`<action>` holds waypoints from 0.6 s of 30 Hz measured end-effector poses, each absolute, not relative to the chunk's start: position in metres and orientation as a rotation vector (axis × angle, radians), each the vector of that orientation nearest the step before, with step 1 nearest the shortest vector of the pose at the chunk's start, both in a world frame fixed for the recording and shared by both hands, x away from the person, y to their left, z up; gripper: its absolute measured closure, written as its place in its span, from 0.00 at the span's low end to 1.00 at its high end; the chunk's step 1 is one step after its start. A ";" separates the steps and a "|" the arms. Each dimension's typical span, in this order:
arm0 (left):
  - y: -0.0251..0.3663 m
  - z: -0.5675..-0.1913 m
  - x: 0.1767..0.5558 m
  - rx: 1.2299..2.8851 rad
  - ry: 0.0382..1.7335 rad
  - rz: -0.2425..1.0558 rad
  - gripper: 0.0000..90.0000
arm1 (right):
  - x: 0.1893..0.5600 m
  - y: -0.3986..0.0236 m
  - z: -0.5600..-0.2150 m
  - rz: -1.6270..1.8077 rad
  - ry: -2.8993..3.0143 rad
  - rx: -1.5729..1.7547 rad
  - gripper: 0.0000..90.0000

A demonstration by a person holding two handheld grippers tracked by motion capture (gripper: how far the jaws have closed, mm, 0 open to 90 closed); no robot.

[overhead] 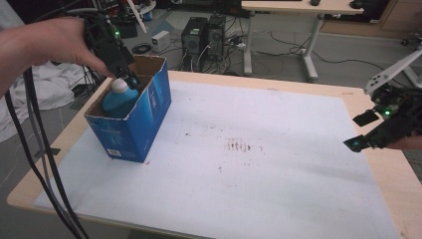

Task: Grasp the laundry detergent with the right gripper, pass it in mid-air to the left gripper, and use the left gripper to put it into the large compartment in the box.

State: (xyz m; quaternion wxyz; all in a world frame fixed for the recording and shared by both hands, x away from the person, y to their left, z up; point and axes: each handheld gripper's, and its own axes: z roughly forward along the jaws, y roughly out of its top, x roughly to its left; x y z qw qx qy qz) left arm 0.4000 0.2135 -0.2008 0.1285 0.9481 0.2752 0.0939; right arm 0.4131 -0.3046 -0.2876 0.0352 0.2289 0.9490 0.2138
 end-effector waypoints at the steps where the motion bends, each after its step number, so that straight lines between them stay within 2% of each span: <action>1: 0.207 -0.201 0.400 2.762 0.776 0.274 0.18 | 0.411 -0.304 -0.287 0.652 2.914 0.712 0.15; 18: 0.115 -0.222 0.409 2.804 0.456 0.190 0.18 | 0.389 -0.292 -0.275 0.685 2.862 0.739 0.15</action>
